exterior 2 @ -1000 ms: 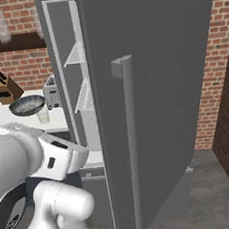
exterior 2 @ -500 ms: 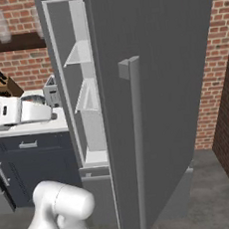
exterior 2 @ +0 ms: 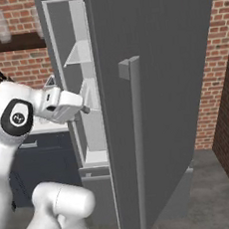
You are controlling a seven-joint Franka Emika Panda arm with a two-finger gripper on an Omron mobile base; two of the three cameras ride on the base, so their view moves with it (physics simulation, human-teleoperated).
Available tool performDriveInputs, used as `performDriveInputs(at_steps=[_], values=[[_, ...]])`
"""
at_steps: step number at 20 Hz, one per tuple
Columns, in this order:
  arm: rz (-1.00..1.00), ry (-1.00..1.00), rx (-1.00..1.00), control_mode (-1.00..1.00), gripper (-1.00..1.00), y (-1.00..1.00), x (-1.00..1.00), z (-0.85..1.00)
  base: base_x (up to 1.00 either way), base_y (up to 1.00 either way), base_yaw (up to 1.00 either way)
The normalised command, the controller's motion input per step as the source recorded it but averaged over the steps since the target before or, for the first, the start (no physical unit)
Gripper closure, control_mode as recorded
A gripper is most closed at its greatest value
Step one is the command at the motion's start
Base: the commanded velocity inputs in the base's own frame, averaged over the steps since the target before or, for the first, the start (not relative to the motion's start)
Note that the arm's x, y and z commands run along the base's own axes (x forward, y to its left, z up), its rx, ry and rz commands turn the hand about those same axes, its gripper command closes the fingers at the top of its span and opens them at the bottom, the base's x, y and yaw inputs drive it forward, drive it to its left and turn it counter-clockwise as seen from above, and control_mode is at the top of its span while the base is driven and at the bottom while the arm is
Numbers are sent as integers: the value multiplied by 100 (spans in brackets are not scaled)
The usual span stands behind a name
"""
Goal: Grab a lemon wedge from the fridge and one ice cube from the ice bowl, and put them in the glass of lemonade.
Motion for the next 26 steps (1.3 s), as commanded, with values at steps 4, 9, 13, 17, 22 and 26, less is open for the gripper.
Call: performDriveInputs(at_steps=[4, 9, 13, 17, 22, 26], values=[[-16, 20, -7, -100, -100, -60, 100, -40, 0, 0, 0], [-22, 36, -4, -100, -100, -85, 57, -1, 0, 0, 0], [-30, 37, 0, -100, -100, -100, 13, -4, 0, 0, 0], [-29, 28, 0, -100, -100, -100, 10, -16, 0, 0, 0], [-24, 13, 1, -100, -100, -100, 0, -16, 0, 0, 0], [-20, 0, 11, -100, -100, -100, 0, -41, 0, 0, 0]])
